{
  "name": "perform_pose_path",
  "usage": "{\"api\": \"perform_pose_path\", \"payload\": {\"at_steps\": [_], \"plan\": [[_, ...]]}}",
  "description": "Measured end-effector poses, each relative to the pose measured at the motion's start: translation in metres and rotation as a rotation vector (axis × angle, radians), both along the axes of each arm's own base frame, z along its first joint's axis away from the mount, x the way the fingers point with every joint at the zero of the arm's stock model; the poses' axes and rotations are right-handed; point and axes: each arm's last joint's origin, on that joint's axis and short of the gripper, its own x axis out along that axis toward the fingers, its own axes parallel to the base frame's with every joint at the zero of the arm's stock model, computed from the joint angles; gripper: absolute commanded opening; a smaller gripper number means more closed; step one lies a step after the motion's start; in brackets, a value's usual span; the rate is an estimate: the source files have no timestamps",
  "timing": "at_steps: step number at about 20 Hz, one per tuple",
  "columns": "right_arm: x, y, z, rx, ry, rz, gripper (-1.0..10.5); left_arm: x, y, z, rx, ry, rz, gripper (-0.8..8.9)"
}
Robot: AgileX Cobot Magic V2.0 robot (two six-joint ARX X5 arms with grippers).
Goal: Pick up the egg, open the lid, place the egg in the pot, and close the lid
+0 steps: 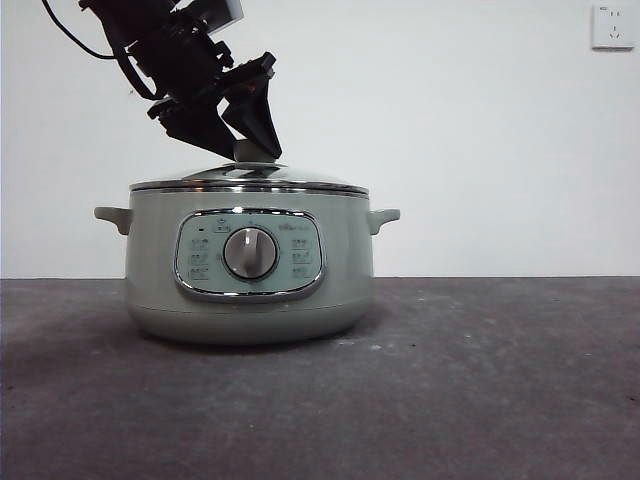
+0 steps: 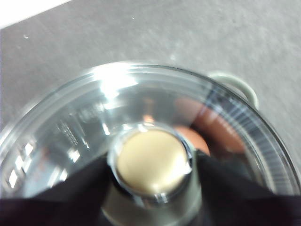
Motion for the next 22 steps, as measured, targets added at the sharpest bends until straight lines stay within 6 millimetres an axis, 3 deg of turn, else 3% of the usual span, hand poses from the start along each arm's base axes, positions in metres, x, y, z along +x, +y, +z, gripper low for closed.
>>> {"api": "perform_pose_path", "payload": {"at_steps": [6, 11, 17, 22], "plan": [[0.000, 0.000, 0.000, -0.010, -0.005, -0.014, 4.3, -0.001, 0.000, 0.012, 0.004, 0.013, -0.003, 4.46], [0.000, 0.000, 0.000, -0.010, -0.005, -0.015, 4.3, -0.006, 0.003, 0.045, 0.013, 0.036, -0.003, 4.45], [0.000, 0.000, 0.000, -0.011, -0.005, -0.016, 4.3, -0.026, 0.010, 0.083, 0.053, 0.159, -0.015, 4.38], [0.001, -0.001, 0.000, -0.036, -0.019, -0.046, 4.3, -0.048, 0.017, 0.102, 0.041, 0.311, -0.080, 4.36]]}}
